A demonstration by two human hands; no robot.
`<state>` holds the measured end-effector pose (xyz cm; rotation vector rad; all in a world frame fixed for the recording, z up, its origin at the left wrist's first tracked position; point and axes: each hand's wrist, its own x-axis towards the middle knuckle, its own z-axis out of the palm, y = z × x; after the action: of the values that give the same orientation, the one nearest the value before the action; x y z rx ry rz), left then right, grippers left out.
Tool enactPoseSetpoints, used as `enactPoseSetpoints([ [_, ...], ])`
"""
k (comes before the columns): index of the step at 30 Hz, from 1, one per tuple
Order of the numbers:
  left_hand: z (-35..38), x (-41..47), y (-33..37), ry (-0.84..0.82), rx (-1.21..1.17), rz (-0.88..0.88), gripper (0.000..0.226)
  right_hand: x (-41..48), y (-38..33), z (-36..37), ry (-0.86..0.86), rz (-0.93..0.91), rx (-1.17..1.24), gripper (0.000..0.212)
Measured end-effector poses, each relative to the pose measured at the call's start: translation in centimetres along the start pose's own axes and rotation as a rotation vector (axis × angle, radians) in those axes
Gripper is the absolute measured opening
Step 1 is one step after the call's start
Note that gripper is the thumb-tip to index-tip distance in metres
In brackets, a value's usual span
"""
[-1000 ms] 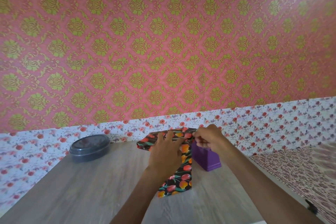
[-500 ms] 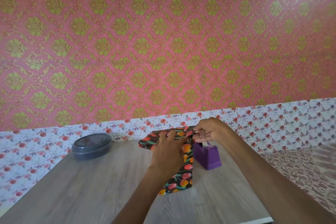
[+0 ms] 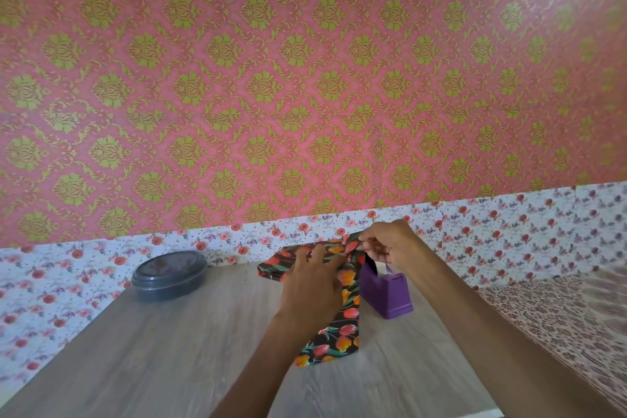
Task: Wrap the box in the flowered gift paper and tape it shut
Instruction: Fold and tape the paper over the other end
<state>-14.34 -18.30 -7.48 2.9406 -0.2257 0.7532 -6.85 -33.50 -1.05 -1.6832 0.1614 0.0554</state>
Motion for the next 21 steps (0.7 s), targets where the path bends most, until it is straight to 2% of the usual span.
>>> enactPoseSetpoints([
  [4, 0.0, 0.0, -0.1, 0.008, 0.003, -0.01, 0.046, 0.6, 0.9, 0.4, 0.124, -0.096, -0.005, 0.009],
  [8, -0.2, 0.0, 0.0, -0.008, 0.013, -0.01, 0.044, 0.8, 1.6, 0.5, 0.161, -0.111, -0.108, 0.013],
  [10, -0.3, 0.2, 0.0, -0.021, 0.024, -0.001, 0.043, 0.7, 1.6, 0.0, 0.138, -0.108, -0.057, 0.024],
  [13, -0.4, 0.5, -0.2, -0.038, 0.01, 0.006, 0.045, -0.1, 1.4, -0.5, 0.006, -0.067, 0.102, 0.046],
  [15, -0.6, 0.6, -0.3, -0.045, -0.011, 0.015, 0.048, -0.3, 1.5, -0.4, -0.034, -0.071, 0.101, 0.035],
  [17, -1.0, 0.7, -0.4, -0.052, -0.047, 0.006, 0.048, 0.1, 1.8, -0.2, 0.017, -0.084, 0.109, 0.019],
  [21, -1.3, 0.6, -0.4, -0.074, 0.016, -0.01, 0.042, 0.7, 2.2, -0.3, 0.116, -0.078, 0.127, 0.007],
])
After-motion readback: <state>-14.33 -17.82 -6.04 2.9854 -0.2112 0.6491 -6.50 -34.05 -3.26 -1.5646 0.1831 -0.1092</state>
